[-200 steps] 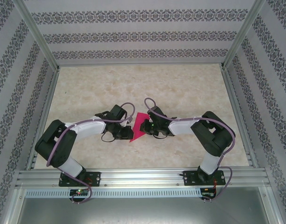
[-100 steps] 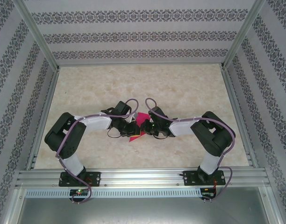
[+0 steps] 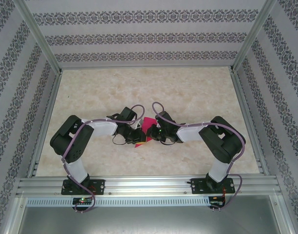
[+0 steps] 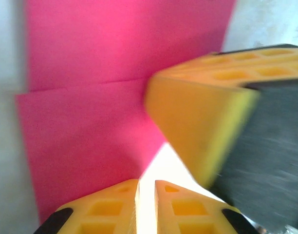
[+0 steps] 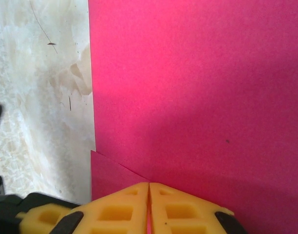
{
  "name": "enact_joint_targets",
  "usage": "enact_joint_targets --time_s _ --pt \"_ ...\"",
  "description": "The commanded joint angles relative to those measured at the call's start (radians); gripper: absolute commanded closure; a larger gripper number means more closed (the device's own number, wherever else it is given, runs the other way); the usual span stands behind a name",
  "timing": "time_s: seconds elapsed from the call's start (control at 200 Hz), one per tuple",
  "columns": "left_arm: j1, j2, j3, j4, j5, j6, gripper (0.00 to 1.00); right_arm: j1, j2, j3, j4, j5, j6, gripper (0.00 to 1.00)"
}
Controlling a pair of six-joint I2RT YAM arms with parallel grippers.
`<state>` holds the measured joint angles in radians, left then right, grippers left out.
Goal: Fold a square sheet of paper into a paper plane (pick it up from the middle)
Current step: Third fold the triangle at the center of the table.
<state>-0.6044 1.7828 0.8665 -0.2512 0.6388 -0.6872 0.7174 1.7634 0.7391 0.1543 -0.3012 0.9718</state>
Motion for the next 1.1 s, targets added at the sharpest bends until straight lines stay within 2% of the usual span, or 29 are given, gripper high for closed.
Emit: enact_joint_targets --time_s 0.0,0.32,0.649,1.094 --pt "-0.007 0.026 -0.042 -0.013 -0.089 0.031 0.83 -0.01 0.033 -0.023 -0.049 0.036 0.001 0.89" --pt "0.001 -0.043 -0.126 -0.065 -0.151 0.058 0.85 -0.019 0.02 -0.018 -0.086 0.046 -0.019 0.89" --pt "0.018 -0.106 -0.196 -0.078 -0.085 0.078 0.84 -0.028 0.032 -0.02 -0.093 0.047 -0.03 0.89" --pt "0.064 -0.189 -0.243 -0.166 -0.06 0.104 0.81 -0.033 0.033 -0.011 -0.111 0.047 -0.042 0.89"
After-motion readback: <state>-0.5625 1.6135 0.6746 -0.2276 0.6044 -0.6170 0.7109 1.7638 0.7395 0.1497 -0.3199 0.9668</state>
